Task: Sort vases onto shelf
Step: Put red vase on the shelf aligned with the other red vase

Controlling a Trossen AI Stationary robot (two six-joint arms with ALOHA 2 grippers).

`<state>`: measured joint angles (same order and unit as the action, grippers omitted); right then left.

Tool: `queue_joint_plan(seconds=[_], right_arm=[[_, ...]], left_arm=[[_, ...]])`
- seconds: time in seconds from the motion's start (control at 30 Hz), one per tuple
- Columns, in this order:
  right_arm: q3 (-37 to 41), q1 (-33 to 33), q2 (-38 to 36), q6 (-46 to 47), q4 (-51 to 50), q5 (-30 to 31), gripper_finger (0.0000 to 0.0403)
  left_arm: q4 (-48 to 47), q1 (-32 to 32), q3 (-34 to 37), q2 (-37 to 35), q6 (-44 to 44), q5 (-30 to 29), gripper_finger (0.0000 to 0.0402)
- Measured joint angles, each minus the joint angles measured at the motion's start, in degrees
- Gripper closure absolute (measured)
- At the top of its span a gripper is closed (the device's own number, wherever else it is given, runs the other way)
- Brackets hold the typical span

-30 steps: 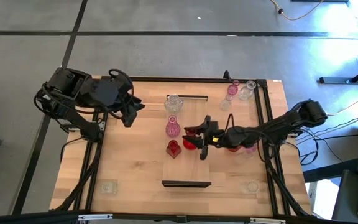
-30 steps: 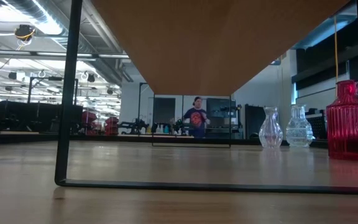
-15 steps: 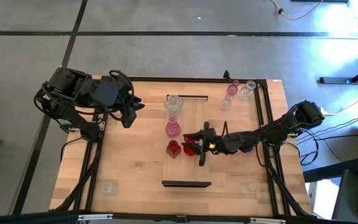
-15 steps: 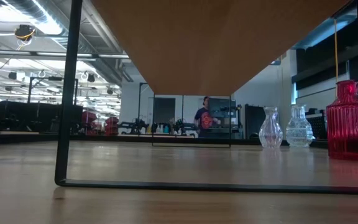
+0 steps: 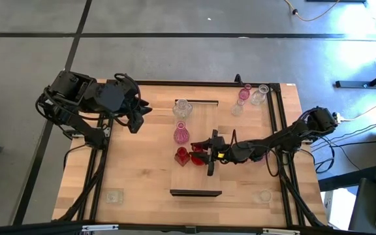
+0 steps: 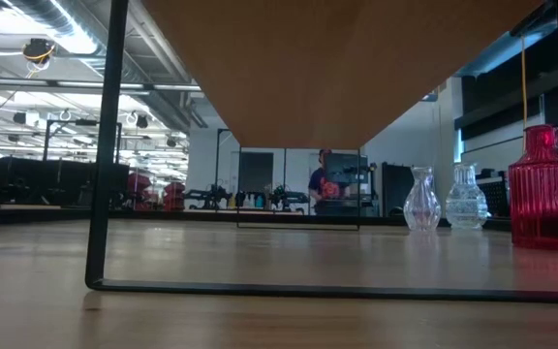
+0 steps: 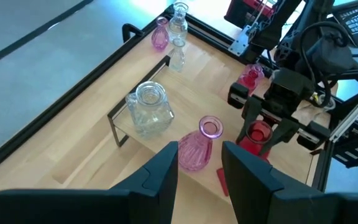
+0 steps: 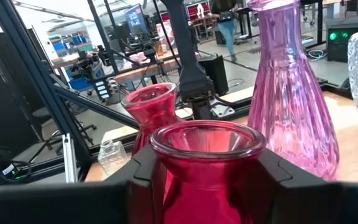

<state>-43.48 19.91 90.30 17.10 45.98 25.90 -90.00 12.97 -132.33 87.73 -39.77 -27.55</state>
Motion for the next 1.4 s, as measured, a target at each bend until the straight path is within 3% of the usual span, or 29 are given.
queue_joint_plan(seconds=[0.77,1.13,1.4], right_arm=[[-0.11,-0.06,-0.17,-8.66,-2.71,-1.5,0.027],[0.13,-0.06,0.02,-8.55,-3.66,-1.5,0.0182],[0.13,-0.06,0.02,-8.52,-2.08,-1.47,0.0174]], left_arm=[[-0.02,-3.3,0.0,0.0,2.38,0.81,0.0284],[-0.02,-4.87,0.0,0.0,2.82,1.75,0.0284],[-0.02,-4.87,0.0,0.0,2.99,1.75,0.0284]])
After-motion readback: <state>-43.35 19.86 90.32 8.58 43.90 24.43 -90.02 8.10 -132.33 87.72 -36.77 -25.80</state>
